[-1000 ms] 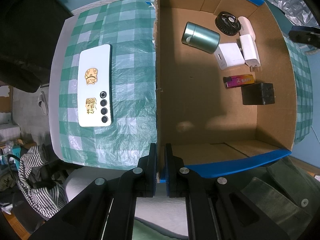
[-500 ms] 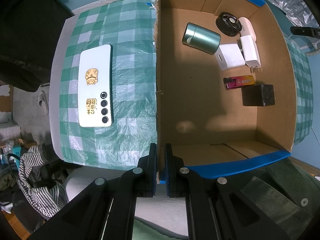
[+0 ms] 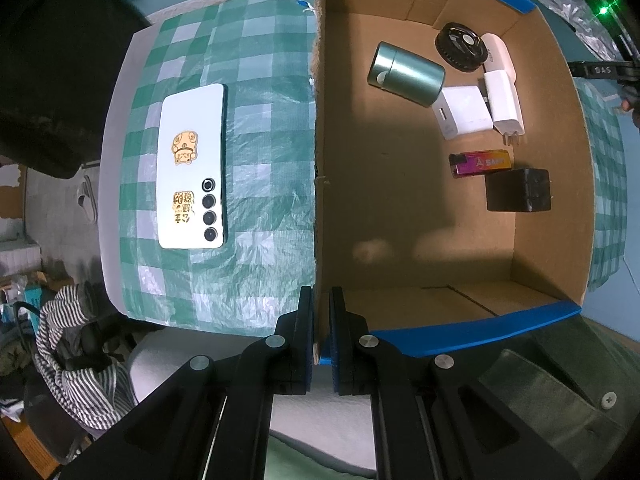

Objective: Organize rigid objects
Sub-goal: 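Move the right gripper back over the white octagonal PASA device, then close the right gripper on the white octagonal device and lift it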

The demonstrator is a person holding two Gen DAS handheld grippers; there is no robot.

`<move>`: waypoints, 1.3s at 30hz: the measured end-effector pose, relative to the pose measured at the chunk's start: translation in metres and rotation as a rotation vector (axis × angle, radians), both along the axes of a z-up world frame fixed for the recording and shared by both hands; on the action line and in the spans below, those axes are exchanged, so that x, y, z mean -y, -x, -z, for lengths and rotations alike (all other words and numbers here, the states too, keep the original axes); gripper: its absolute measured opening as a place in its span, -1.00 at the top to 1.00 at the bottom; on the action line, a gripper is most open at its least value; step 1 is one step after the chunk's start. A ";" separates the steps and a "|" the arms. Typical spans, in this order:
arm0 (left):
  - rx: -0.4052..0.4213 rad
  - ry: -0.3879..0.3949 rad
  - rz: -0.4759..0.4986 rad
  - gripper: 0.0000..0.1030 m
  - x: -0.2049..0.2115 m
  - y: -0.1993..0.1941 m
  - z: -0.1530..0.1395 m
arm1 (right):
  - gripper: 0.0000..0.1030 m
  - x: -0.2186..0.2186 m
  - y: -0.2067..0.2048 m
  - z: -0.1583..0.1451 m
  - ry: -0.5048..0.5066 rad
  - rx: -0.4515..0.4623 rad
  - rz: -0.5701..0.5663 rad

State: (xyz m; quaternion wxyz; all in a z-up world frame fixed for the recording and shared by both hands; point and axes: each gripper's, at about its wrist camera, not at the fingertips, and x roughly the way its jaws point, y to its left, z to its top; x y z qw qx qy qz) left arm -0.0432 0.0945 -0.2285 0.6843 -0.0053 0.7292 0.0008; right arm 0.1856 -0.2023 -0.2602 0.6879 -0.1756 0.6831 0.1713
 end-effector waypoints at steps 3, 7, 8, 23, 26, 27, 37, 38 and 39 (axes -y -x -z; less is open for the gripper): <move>-0.003 -0.001 -0.010 0.87 -0.001 0.000 0.001 | -0.35 -0.002 -0.001 0.011 0.010 -0.020 -0.041; -0.005 0.000 -0.019 0.87 -0.001 -0.001 0.001 | -0.36 -0.001 -0.004 0.023 0.017 -0.044 -0.063; -0.007 -0.001 -0.021 0.87 -0.001 -0.001 0.001 | -0.37 -0.001 -0.005 0.025 0.015 -0.050 -0.064; -0.018 -0.006 -0.036 0.87 -0.001 -0.004 0.002 | -0.41 0.002 -0.010 0.050 0.055 -0.097 -0.047; -0.018 -0.005 -0.034 0.87 -0.001 -0.004 0.002 | -0.41 0.003 -0.009 0.049 0.048 -0.095 -0.031; -0.019 -0.006 -0.034 0.87 -0.001 -0.004 0.002 | -0.41 0.002 -0.008 0.049 0.046 -0.096 -0.031; -0.014 -0.007 -0.022 0.87 0.001 -0.006 0.000 | -0.40 -0.001 0.013 0.053 0.055 -0.147 0.006; -0.014 -0.006 -0.023 0.87 0.001 -0.006 0.000 | -0.40 -0.001 0.015 0.053 0.053 -0.154 0.010; -0.014 -0.006 -0.022 0.87 0.001 -0.006 0.000 | -0.40 -0.002 0.018 0.053 0.050 -0.163 0.014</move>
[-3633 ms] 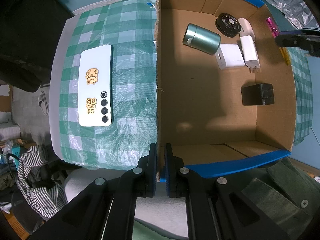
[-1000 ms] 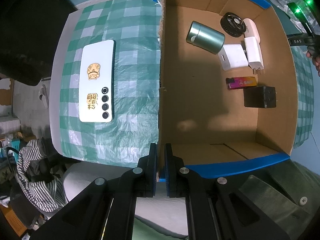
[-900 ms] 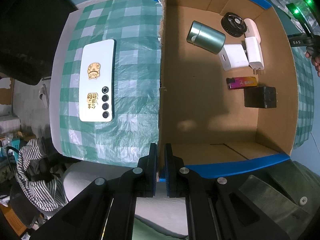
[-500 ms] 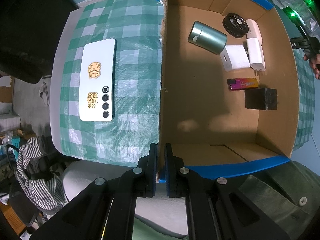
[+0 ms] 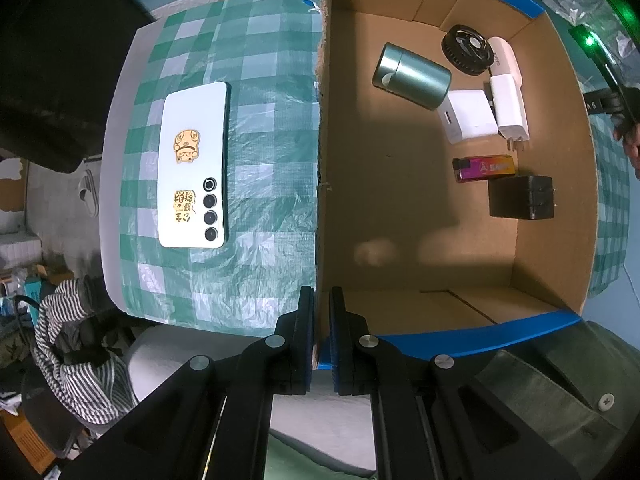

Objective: Organize rigid objects
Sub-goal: 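Close the right gripper on the white octagonal device and lift it, then carry the octagonal device into the box and open the right gripper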

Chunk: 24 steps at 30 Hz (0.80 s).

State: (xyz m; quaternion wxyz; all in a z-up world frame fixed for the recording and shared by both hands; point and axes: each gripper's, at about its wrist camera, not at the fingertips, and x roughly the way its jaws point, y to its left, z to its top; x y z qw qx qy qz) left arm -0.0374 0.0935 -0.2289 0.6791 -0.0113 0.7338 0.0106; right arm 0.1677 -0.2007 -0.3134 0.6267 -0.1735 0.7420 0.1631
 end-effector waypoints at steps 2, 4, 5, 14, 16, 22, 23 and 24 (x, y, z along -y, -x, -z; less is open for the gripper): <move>0.002 0.002 0.001 0.87 0.000 0.000 0.000 | -0.40 0.000 0.007 0.000 -0.006 -0.016 0.011; 0.001 0.001 0.001 0.87 0.001 0.000 0.000 | -0.40 -0.002 0.014 0.001 0.001 -0.010 0.012; 0.001 0.001 0.001 0.87 0.001 0.000 0.000 | -0.40 -0.002 0.016 0.001 0.007 -0.001 0.010; 0.005 0.000 0.009 0.87 0.001 0.000 0.001 | -0.40 -0.002 0.018 0.003 0.016 0.026 0.052; 0.005 0.003 0.008 0.87 0.001 0.000 0.001 | -0.39 -0.003 0.019 0.002 0.013 0.031 0.052; 0.009 0.005 0.012 0.87 0.000 0.000 0.001 | -0.39 0.002 0.024 -0.008 -0.012 0.024 0.077; 0.009 0.003 0.013 0.87 0.000 0.000 0.001 | -0.39 0.002 0.026 -0.012 -0.013 0.025 0.074; 0.008 0.003 0.015 0.87 0.000 0.000 0.001 | -0.39 0.002 0.026 -0.015 -0.015 0.026 0.073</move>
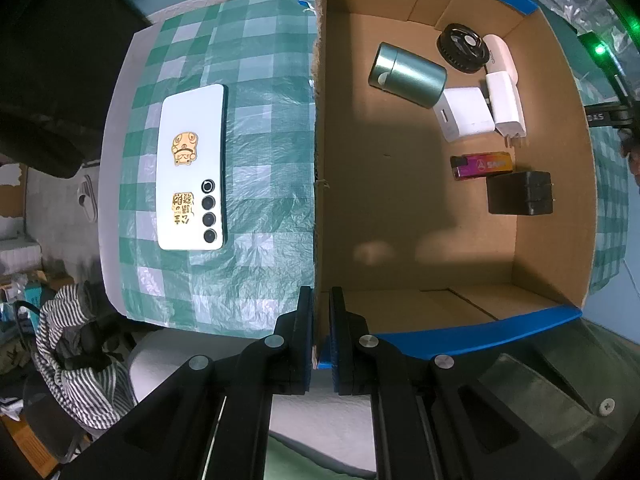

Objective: Organize rigid objects
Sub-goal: 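Carry the octagonal device into the box and open the right gripper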

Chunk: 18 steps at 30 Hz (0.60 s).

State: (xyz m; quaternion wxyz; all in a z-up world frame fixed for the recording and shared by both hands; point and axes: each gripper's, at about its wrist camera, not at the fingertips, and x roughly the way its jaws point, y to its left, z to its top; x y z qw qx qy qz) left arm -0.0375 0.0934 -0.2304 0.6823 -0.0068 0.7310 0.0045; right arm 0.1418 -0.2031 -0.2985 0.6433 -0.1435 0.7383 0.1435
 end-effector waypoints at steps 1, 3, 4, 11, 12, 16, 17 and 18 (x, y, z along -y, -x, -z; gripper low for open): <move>0.000 0.000 0.002 0.87 0.000 0.000 0.000 | -0.39 0.000 0.001 -0.006 -0.004 0.005 -0.002; 0.000 -0.001 0.006 0.87 0.001 0.000 0.001 | -0.39 0.000 0.003 -0.017 -0.012 0.017 -0.005; 0.001 -0.001 0.008 0.87 0.001 0.000 0.001 | -0.39 -0.001 0.003 -0.021 -0.016 0.021 -0.005; 0.004 0.001 0.016 0.87 0.001 0.001 0.001 | -0.39 -0.014 0.009 -0.067 -0.060 0.078 -0.028; 0.004 0.000 0.018 0.87 0.001 0.001 0.001 | -0.39 -0.017 0.010 -0.073 -0.068 0.088 -0.034; 0.005 0.001 0.025 0.87 0.001 0.001 0.001 | -0.39 -0.033 0.013 -0.102 -0.105 0.125 -0.071; 0.005 0.001 0.026 0.87 0.002 0.001 0.001 | -0.39 -0.036 0.014 -0.107 -0.111 0.131 -0.077; 0.006 0.001 0.028 0.87 0.002 0.000 0.000 | -0.39 -0.042 0.015 -0.114 -0.124 0.141 -0.090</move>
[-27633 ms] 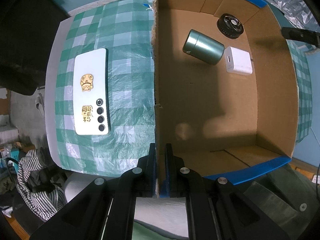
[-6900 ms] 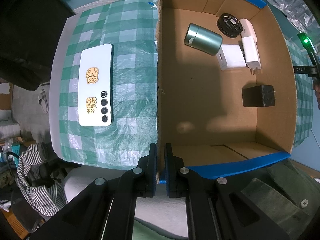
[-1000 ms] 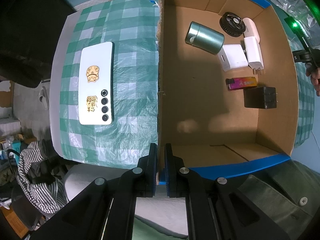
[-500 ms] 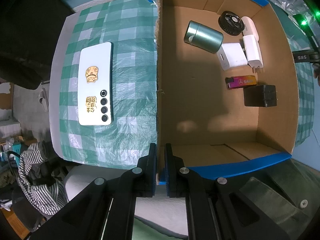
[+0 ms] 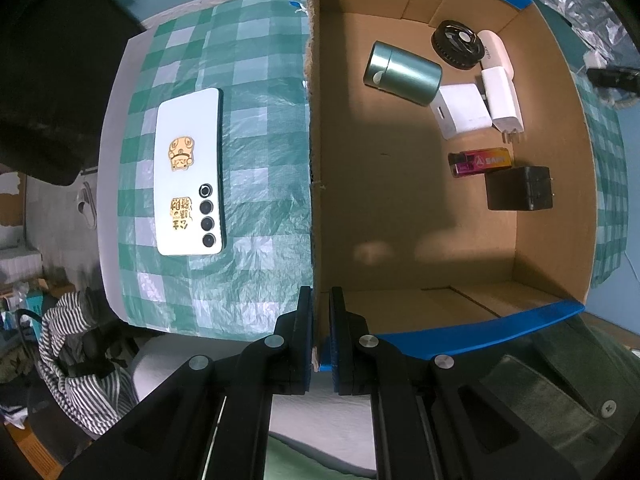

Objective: Organize rigid objects
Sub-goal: 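Carry the octagonal device into the box and open the right gripper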

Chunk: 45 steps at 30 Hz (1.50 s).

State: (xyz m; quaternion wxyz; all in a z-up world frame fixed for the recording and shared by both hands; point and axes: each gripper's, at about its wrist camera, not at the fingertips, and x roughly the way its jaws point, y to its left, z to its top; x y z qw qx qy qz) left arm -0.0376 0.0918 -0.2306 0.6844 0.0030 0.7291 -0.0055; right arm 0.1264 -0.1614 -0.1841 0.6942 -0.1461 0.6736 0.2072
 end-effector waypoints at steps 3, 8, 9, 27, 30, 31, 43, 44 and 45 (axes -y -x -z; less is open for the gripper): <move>0.003 0.000 0.004 0.87 0.000 -0.001 -0.001 | -0.39 -0.015 0.003 -0.015 -0.017 0.022 -0.033; 0.007 0.001 0.007 0.87 0.000 -0.003 -0.001 | -0.39 -0.041 0.006 -0.027 -0.032 0.039 -0.092; 0.007 0.000 0.007 0.87 0.000 -0.003 -0.002 | -0.39 -0.045 0.007 -0.027 -0.032 0.039 -0.103; 0.008 0.002 -0.001 0.87 -0.001 -0.003 -0.003 | -0.39 -0.108 0.022 0.023 0.039 -0.020 -0.242; 0.008 0.002 -0.002 0.87 -0.001 -0.003 -0.003 | -0.39 -0.111 0.023 0.032 0.052 -0.029 -0.245; 0.008 0.002 -0.002 0.87 -0.002 -0.003 -0.003 | -0.39 -0.111 0.023 0.034 0.058 -0.031 -0.246; 0.007 -0.001 -0.003 0.87 -0.003 -0.002 -0.003 | -0.39 -0.109 0.027 0.036 0.058 -0.015 -0.243; 0.007 -0.002 -0.003 0.87 -0.003 -0.002 -0.003 | -0.40 -0.109 0.026 0.034 0.050 -0.010 -0.240; 0.007 -0.002 -0.004 0.87 -0.003 -0.002 -0.003 | -0.43 -0.109 0.026 0.031 0.046 -0.004 -0.240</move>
